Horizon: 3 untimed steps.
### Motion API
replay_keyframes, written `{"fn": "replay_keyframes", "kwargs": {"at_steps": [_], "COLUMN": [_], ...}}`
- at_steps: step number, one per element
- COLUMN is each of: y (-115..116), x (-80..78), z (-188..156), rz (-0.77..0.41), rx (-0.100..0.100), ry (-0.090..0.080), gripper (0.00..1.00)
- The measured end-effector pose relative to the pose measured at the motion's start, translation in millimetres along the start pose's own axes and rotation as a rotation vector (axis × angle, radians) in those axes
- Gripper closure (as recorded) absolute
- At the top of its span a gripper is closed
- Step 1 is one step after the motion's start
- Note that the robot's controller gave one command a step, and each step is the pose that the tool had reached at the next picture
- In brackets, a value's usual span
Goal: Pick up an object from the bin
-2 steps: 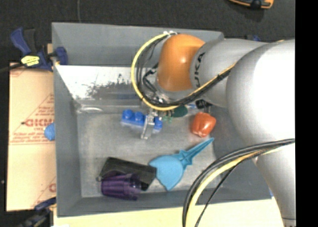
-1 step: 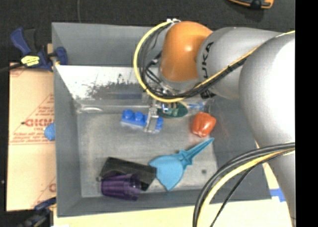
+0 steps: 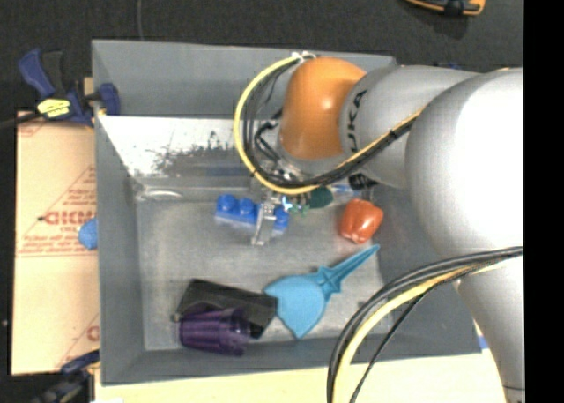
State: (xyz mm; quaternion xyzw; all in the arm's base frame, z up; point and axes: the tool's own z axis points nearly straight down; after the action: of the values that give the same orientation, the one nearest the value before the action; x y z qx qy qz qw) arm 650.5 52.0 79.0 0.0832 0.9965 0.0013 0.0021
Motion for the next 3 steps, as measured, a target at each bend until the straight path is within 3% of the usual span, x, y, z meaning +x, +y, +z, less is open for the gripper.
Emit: {"fn": "replay_keyframes", "kwargs": {"at_steps": [1, 2, 3], "y": [9, -1, -1], "x": [-2.6, -1.7, -1.6], "z": [5, -1, -1], "rz": [0.146, 0.007, 0.007], "rx": [-0.002, 0.001, 0.001], "ry": [0.002, -0.005, -0.005], "gripper": [0.0, 1.0, 1.0]}}
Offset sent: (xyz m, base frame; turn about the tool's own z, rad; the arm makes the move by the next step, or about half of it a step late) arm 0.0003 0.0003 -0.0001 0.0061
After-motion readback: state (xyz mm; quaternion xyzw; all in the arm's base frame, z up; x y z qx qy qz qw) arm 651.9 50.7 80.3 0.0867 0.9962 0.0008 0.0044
